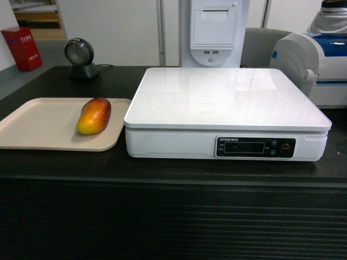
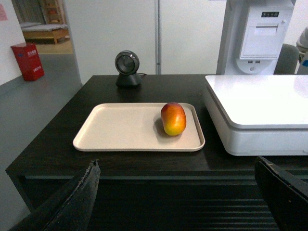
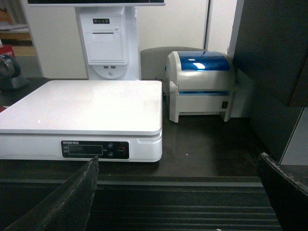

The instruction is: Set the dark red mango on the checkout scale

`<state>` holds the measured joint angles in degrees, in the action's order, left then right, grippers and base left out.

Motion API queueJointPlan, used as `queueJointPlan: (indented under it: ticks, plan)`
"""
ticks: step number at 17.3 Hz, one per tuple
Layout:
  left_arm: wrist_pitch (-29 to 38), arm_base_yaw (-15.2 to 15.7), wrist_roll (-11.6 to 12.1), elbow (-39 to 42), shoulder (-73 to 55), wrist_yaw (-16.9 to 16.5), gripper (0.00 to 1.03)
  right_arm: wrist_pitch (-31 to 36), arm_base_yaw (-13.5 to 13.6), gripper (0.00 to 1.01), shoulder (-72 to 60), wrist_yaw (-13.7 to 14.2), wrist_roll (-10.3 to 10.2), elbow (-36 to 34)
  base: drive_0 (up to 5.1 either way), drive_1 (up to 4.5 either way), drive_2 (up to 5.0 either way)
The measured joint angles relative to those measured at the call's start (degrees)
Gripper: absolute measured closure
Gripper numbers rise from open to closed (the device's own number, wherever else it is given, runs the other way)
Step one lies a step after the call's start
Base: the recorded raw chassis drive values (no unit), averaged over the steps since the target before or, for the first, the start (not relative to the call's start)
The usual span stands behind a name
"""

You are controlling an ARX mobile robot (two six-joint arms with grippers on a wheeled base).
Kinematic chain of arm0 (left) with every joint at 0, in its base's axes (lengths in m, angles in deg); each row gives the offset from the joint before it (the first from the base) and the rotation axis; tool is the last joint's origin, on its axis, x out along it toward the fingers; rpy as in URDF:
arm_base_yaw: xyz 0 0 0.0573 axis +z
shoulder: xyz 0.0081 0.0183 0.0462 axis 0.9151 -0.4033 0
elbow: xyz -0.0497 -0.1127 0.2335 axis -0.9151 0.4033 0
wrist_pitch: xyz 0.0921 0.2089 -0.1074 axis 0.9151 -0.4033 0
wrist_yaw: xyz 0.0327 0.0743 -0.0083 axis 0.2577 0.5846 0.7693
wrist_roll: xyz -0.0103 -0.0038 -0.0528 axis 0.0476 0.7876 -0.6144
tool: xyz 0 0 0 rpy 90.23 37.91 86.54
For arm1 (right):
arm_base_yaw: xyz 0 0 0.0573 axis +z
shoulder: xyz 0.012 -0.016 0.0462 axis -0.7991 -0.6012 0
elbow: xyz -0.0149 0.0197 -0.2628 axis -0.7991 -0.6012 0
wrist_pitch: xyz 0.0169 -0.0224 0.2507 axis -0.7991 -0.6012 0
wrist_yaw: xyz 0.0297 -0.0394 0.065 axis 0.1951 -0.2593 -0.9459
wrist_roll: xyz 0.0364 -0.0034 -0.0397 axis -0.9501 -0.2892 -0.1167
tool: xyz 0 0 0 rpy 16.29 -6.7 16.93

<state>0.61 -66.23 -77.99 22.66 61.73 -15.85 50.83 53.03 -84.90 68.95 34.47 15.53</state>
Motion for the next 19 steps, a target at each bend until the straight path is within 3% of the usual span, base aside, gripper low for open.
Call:
queueJointPlan:
  ticks: [19]
  plan:
    - [-0.07,0.0,0.0,0.0,0.0,-0.02,0.05,-0.13,0.0,0.03,0.0,-0.04,0.02,0.0,0.0,0.0,0.0]
